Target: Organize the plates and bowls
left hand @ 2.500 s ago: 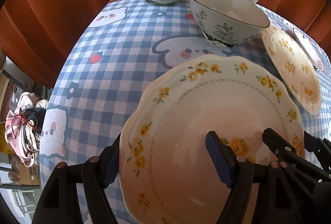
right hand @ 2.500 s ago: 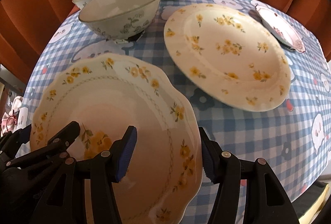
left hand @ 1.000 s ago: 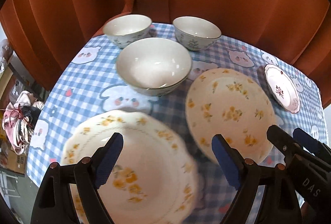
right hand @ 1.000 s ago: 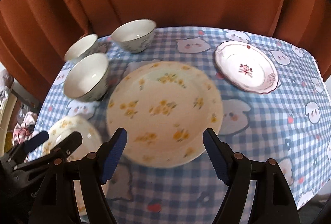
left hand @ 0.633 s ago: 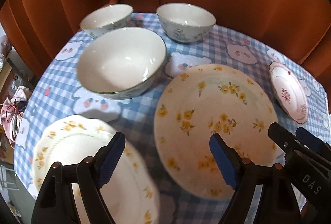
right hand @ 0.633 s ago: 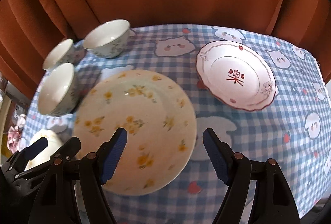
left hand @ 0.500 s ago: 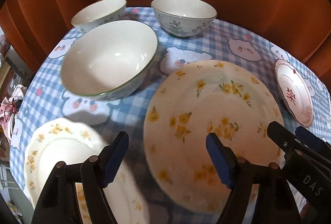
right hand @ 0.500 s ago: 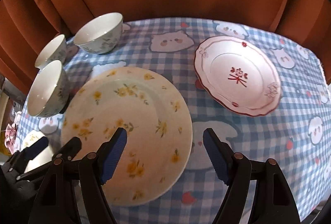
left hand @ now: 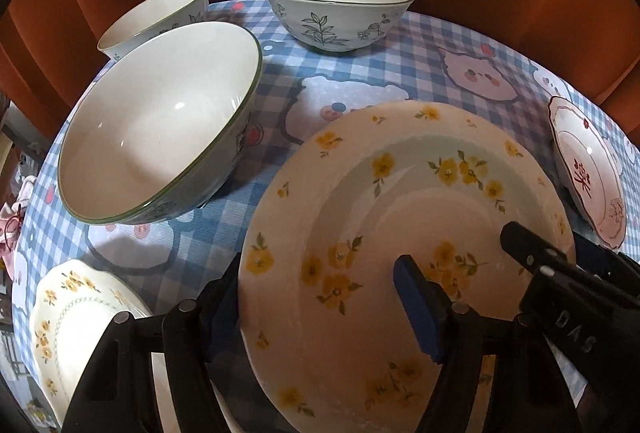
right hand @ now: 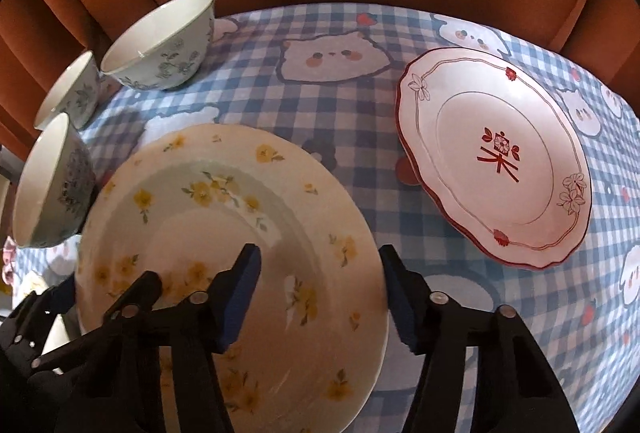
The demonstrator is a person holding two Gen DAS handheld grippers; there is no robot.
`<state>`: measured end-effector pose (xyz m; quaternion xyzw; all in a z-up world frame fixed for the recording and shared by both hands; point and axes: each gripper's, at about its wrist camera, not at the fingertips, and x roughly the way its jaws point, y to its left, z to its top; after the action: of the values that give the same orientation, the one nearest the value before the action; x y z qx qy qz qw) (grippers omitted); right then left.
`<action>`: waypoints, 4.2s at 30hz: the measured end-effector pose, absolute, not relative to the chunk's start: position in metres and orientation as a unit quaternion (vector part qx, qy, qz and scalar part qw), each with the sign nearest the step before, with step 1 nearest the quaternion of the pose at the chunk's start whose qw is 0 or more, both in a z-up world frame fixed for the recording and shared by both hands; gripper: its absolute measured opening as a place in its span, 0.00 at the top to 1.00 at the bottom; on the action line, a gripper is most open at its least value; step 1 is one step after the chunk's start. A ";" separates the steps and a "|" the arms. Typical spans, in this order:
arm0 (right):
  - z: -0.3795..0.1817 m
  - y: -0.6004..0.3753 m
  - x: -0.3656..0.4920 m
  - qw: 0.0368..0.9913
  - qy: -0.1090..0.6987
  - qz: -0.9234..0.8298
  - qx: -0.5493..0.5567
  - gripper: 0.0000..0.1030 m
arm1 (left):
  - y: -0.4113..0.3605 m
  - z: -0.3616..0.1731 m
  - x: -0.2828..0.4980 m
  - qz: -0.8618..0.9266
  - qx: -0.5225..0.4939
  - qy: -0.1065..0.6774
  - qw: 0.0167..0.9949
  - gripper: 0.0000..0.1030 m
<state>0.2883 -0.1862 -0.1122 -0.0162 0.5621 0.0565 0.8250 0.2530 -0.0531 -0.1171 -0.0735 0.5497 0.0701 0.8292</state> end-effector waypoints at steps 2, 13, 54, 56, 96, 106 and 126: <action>-0.113 -0.185 0.285 0.825 0.561 0.057 -0.026 0.42 | -0.055 -0.117 0.252 0.068 -0.073 0.553 0.827 0.28; -0.110 -0.229 0.246 0.806 0.592 0.018 0.005 0.42 | -0.100 -0.118 0.224 0.002 -0.032 0.581 0.813 0.28; -0.079 -0.281 0.149 0.820 0.572 0.003 0.031 0.41 | -0.131 -0.086 0.151 -0.024 -0.037 0.582 0.812 0.26; -0.073 -0.277 0.146 0.823 0.568 -0.002 0.031 0.41 | -0.126 -0.082 0.150 -0.027 -0.038 0.578 0.814 0.26; -0.058 -0.087 0.112 0.827 0.563 0.004 -0.010 0.41 | 0.063 -0.080 0.108 -0.011 -0.106 0.572 0.813 0.26; -0.068 -0.063 0.120 0.820 0.571 0.007 -0.037 0.42 | 0.081 -0.094 0.113 -0.007 -0.121 0.584 0.803 0.26; -0.074 -0.034 0.134 0.816 0.570 -0.006 -0.095 0.48 | 0.092 -0.107 0.118 0.023 -0.111 0.572 0.813 0.25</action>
<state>0.1336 -0.0339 -0.0736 -0.0948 0.5696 -0.0064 0.8164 0.1179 0.0924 -0.1069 -0.1108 0.5716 0.0230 0.8127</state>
